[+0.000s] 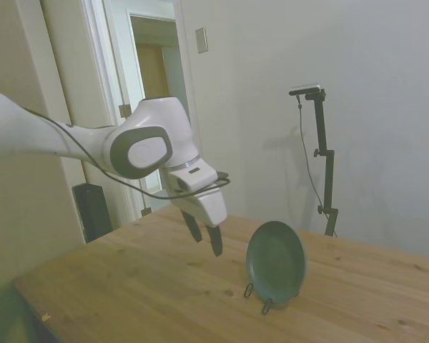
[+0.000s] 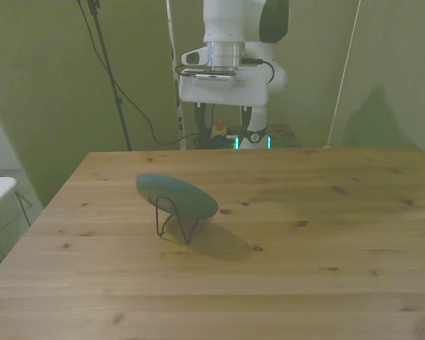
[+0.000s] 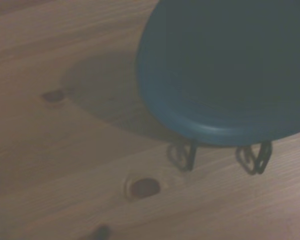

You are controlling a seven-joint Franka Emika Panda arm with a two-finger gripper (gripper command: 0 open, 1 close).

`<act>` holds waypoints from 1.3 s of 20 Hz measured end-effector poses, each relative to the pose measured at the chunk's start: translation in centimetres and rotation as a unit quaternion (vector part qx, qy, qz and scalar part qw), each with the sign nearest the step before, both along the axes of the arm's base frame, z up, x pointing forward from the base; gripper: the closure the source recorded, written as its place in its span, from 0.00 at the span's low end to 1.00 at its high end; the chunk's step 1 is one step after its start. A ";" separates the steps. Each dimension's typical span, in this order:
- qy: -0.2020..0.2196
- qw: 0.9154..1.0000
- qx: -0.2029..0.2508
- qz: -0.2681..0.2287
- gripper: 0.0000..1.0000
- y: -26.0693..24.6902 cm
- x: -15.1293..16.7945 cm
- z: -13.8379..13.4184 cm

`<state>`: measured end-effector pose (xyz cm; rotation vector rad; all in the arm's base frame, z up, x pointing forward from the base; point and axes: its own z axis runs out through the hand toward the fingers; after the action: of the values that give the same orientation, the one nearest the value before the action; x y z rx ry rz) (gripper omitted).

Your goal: Unload the plate

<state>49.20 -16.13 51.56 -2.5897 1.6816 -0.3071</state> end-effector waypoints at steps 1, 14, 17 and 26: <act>0.001 1.000 0.000 -0.007 0.00 -1.1 0.6 0.3; 0.002 0.997 -0.042 0.062 0.00 -5.7 4.9 4.4; 0.016 0.992 -0.063 0.106 0.00 -7.4 6.0 5.5; 0.036 0.972 -0.113 0.204 0.00 -11.3 11.2 4.9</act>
<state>60.43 -27.40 56.46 -3.0606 1.1414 -0.4068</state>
